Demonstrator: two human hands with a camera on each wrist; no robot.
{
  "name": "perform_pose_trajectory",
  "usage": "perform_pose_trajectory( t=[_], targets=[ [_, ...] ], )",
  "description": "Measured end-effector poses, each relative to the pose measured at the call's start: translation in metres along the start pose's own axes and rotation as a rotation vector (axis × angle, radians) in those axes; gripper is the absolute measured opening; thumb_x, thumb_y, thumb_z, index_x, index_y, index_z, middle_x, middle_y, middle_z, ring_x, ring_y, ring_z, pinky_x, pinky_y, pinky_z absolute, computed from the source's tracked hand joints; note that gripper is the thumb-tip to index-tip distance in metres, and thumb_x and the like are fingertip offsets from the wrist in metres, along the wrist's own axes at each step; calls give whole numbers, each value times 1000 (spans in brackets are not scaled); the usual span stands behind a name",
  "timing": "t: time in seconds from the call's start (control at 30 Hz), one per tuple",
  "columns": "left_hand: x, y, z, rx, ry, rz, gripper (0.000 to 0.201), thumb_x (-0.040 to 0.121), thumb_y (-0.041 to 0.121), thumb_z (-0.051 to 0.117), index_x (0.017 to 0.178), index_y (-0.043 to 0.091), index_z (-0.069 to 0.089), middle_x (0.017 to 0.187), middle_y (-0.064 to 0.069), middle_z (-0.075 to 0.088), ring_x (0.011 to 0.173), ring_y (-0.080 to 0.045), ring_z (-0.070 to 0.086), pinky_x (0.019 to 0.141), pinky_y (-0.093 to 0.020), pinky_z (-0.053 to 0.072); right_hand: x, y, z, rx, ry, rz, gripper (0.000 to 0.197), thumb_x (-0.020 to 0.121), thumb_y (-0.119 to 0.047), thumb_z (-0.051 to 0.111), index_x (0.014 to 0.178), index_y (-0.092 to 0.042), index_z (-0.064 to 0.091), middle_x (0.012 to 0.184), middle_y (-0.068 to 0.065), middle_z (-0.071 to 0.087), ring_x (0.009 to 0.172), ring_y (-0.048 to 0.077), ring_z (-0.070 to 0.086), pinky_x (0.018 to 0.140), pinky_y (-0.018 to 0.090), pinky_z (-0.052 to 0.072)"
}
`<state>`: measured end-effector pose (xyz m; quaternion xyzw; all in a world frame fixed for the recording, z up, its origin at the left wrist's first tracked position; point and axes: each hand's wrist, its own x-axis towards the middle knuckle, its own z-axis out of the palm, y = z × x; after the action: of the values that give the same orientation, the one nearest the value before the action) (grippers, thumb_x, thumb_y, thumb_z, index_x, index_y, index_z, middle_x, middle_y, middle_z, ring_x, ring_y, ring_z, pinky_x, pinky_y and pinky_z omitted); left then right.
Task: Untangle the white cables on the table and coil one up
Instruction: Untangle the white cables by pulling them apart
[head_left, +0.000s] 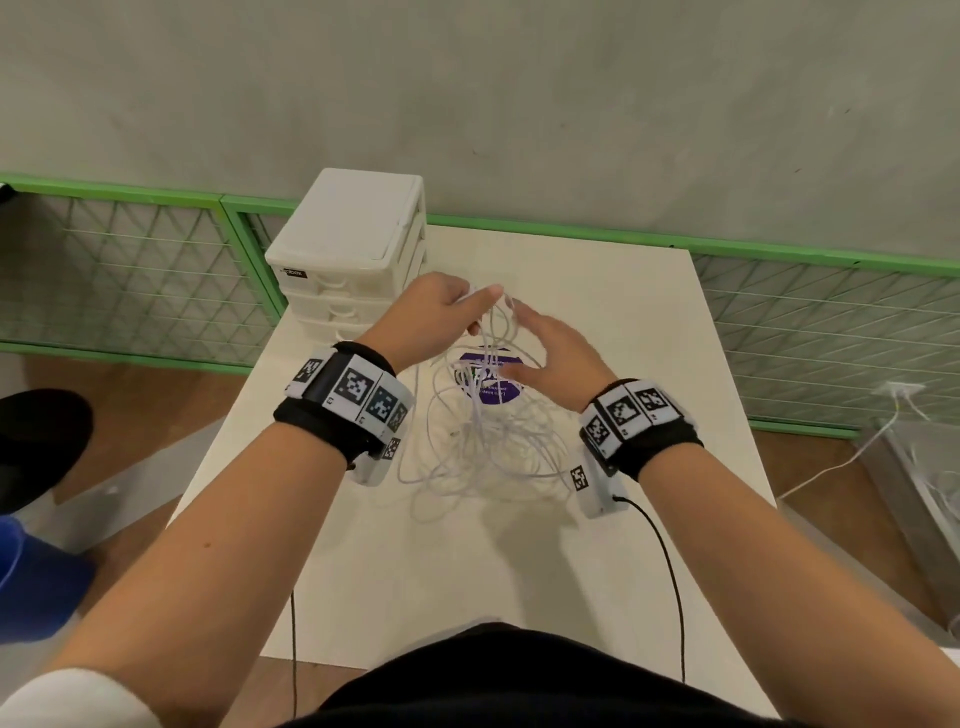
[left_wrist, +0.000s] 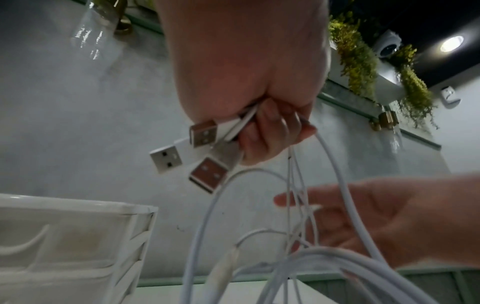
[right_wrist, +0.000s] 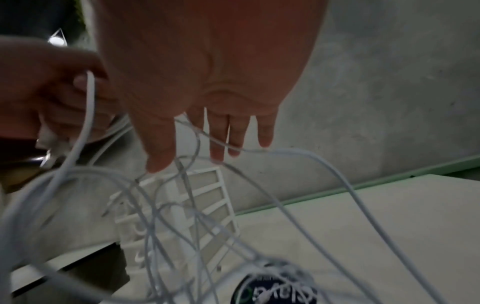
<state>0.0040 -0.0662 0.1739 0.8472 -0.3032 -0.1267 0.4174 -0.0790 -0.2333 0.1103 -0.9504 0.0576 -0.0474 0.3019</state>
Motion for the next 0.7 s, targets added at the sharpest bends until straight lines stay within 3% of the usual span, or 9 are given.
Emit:
perform_pose_trajectory(
  t=[0.1, 0.2, 0.33, 0.47, 0.57, 0.63, 0.7],
  targets=[
    [-1, 2, -7, -29, 127, 8, 49, 96, 42, 52, 63, 6, 52, 58, 5, 57, 48, -13, 42, 52, -25, 34, -3, 8, 14, -57, -54, 121, 36, 99, -32, 42, 130, -15, 51, 110, 13, 66, 104, 30, 59, 80, 31, 41],
    [1, -6, -24, -40, 301, -24, 45, 96, 38, 53, 69, 2, 56, 53, 4, 49, 43, -6, 40, 47, -20, 33, -15, 39, 22, -123, -80, 252, 36, 102, -31, 32, 119, -13, 57, 113, 16, 65, 101, 33, 59, 83, 36, 45],
    [2, -23, -34, -46, 401, -76, 52, 94, 34, 56, 53, 12, 33, 60, -5, 55, 38, -2, 39, 46, -24, 30, -32, 80, 24, -209, -269, 496, 33, 102, -23, 32, 121, -14, 57, 132, 11, 54, 118, 28, 51, 93, 30, 38],
    [-1, -21, -33, -34, 348, -105, 48, 95, 36, 54, 58, 8, 41, 62, -4, 57, 33, 1, 40, 45, -22, 30, -45, 97, 20, -300, -346, 631, 35, 100, -19, 37, 131, -6, 48, 136, 14, 49, 123, 29, 47, 97, 31, 37],
    [-2, -14, -24, 23, 242, -85, 48, 96, 38, 52, 61, 7, 46, 56, 4, 54, 36, 1, 40, 50, -24, 31, -40, 85, 17, -90, -150, 487, 59, 92, -23, 53, 145, -12, 29, 145, 14, 35, 131, 27, 38, 107, 35, 32],
    [-1, -8, -18, 41, 183, -59, 50, 97, 40, 52, 57, 11, 42, 58, 5, 55, 46, -7, 45, 52, -25, 34, -33, 55, 10, 130, 160, 212, 57, 85, -14, 60, 139, -16, 40, 130, 8, 44, 121, 19, 45, 104, 33, 37],
    [-1, -2, -12, 37, 121, -38, 49, 96, 41, 51, 57, 14, 42, 62, 4, 58, 58, -17, 51, 60, -28, 39, -25, 15, 2, 250, 414, -62, 39, 81, -12, 59, 120, -18, 58, 108, -1, 54, 100, 12, 55, 91, 30, 45]
  ],
)
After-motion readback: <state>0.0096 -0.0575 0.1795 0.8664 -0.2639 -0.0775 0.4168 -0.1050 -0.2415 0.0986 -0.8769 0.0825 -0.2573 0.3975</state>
